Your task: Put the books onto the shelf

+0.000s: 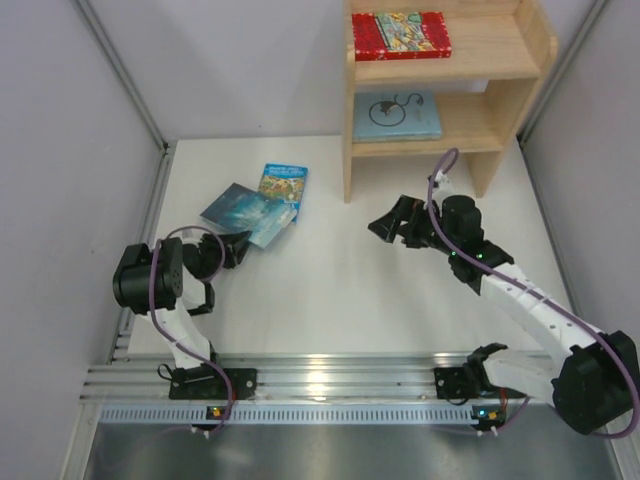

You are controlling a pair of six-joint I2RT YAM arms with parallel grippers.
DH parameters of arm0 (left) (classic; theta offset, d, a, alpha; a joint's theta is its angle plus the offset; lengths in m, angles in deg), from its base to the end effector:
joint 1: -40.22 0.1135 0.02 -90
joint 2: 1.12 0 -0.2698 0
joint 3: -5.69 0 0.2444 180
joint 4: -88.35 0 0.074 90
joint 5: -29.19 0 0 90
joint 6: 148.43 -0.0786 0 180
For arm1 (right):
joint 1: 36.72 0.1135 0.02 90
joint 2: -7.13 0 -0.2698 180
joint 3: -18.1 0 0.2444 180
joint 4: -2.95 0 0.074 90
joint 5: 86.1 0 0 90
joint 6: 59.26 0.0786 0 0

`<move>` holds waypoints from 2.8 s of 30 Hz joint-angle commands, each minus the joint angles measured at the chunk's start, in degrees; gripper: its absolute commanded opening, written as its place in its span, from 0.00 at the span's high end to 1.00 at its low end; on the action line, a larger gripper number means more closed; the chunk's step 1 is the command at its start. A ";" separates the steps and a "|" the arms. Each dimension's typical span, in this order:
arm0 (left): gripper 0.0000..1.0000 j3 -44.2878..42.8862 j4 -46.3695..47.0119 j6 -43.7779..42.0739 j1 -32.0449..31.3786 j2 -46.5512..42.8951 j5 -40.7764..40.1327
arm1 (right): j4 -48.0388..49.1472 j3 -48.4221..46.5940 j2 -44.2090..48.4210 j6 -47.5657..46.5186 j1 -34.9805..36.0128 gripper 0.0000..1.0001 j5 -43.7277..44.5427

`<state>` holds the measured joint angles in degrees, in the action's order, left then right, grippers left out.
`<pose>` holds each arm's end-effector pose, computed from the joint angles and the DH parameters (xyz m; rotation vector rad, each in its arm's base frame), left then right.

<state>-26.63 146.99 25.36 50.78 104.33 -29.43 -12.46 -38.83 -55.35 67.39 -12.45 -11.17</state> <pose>0.3018 0.0146 0.1044 -1.1570 1.6583 -1.3581 0.2455 0.1331 0.2755 0.0354 2.0466 0.9432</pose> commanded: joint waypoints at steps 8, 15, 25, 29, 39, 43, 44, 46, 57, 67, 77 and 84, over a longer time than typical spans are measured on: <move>1.00 11.24 23.30 2.43 -0.81 -11.39 13.27 | 10.42 5.44 -4.58 3.08 10.18 0.00 2.85; 1.00 12.22 6.81 -0.90 -0.90 -29.64 14.76 | 15.16 10.11 -3.79 6.95 11.15 0.00 3.21; 1.00 7.40 -32.41 -16.19 -0.99 -55.52 17.84 | 36.24 14.32 -13.64 14.94 11.15 0.00 -5.58; 1.00 6.60 -35.42 -16.90 -0.99 -58.95 22.58 | 42.32 14.25 -11.88 14.25 11.06 0.00 -11.46; 1.00 5.36 -42.27 -19.01 -6.43 -64.14 27.07 | 29.40 6.60 -11.15 2.03 4.30 0.00 -22.71; 1.00 4.40 -42.19 -20.42 -13.09 -63.97 25.05 | 30.63 2.47 -16.09 2.29 3.85 0.00 -29.21; 1.00 4.05 -42.19 -20.68 -15.90 -63.53 24.53 | 32.03 2.29 -16.88 3.16 3.77 0.00 -29.40; 1.00 3.09 -42.01 -21.30 -19.16 -62.91 23.30 | 31.95 1.68 -18.73 3.08 3.85 0.00 -29.75; 1.00 2.20 -41.75 -22.18 -21.11 -62.47 21.62 | 41.07 9.31 -20.22 8.43 3.77 0.01 -28.87; 1.00 1.85 -36.03 -18.93 -22.26 -60.89 20.13 | 77.90 14.95 -30.77 28.65 4.03 0.12 -32.30; 1.00 2.81 -33.49 -18.58 -22.96 -59.04 19.60 | 81.26 14.68 -31.83 31.03 4.03 0.41 -32.83; 1.00 2.90 -31.20 -17.87 -23.40 -57.37 19.69 | 81.44 15.38 -30.25 31.73 4.03 0.61 -32.92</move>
<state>-20.40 104.75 6.82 27.92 47.13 -10.24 59.52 -23.53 -88.03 98.47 -8.64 -42.03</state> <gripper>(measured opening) 0.321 0.427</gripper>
